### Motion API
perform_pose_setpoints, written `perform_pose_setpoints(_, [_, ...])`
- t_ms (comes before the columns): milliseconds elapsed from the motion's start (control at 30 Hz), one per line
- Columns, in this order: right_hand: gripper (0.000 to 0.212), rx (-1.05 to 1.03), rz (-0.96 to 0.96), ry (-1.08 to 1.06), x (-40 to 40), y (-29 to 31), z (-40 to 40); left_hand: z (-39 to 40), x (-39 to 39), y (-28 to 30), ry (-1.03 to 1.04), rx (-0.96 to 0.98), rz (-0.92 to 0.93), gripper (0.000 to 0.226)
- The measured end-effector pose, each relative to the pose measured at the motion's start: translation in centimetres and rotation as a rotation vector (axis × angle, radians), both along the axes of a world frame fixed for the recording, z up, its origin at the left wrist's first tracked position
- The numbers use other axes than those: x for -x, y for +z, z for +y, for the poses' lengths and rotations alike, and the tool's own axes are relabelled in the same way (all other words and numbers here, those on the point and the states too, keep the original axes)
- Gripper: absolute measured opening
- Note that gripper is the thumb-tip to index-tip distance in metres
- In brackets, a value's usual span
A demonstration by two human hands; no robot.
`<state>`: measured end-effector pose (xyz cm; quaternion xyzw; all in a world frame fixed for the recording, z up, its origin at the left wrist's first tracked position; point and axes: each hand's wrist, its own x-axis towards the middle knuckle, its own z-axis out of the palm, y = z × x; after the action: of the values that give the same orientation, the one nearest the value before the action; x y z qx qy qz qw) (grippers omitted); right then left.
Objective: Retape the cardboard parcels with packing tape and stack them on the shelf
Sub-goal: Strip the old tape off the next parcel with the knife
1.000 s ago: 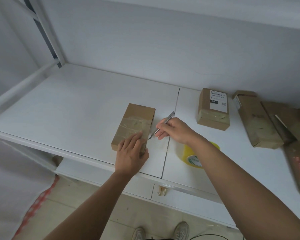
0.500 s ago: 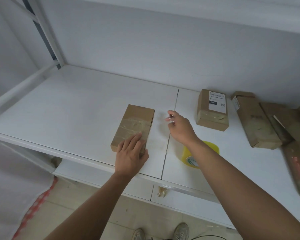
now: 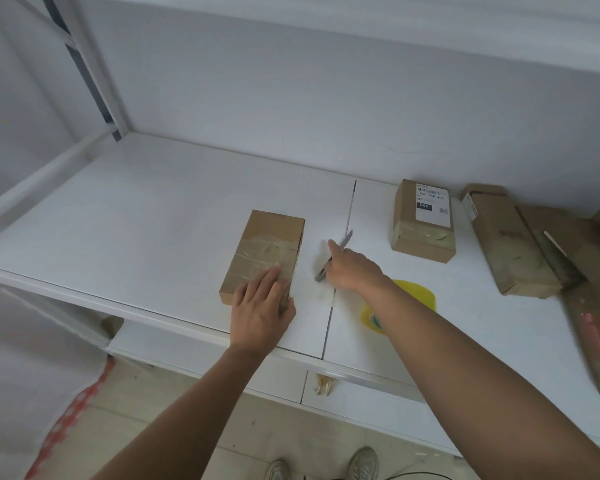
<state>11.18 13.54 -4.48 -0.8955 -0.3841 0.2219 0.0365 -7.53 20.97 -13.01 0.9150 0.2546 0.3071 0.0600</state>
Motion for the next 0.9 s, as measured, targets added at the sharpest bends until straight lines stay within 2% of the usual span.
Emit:
perform_pose_setpoints(100, [0.031, -0.132, 0.018, -0.018, 0.3, 0.8, -0.1, 0.0, 0.0, 0.0, 0.001, -0.002, -0.014, 0.028])
perform_pose_setpoints(167, [0.035, -0.221, 0.145, 0.02, 0.8, 1.5, -0.2, 0.0, 0.0, -0.1, -0.002, -0.005, -0.026, 0.028])
perform_pose_setpoints(267, [0.05, -0.142, 0.291, 0.136, 1.3, 1.9, -0.4, 0.0, 0.0, -0.1, -0.002, -0.003, -0.028, 0.029])
perform_pose_setpoints(333, [0.043, -0.077, 0.316, 0.187, 1.5, 1.9, -0.5, 0.0, 0.0, -0.1, -0.004, -0.004, -0.028, 0.029])
perform_pose_setpoints(467, [0.02, -0.115, 0.393, 0.201, 1.3, 2.0, -0.6, 0.0, 0.1, 0.0, -0.005, -0.004, -0.023, 0.028])
perform_pose_setpoints(633, [0.016, -0.144, 0.404, 0.189, 1.1, 1.6, -0.7, 0.0, 0.1, -0.1, -0.002, -0.003, -0.022, 0.027])
perform_pose_setpoints(900, [0.017, -0.068, 0.426, 0.166, 1.1, 1.3, -0.2, 0.0, 0.0, -0.1, 0.005, -0.006, -0.005, 0.027])
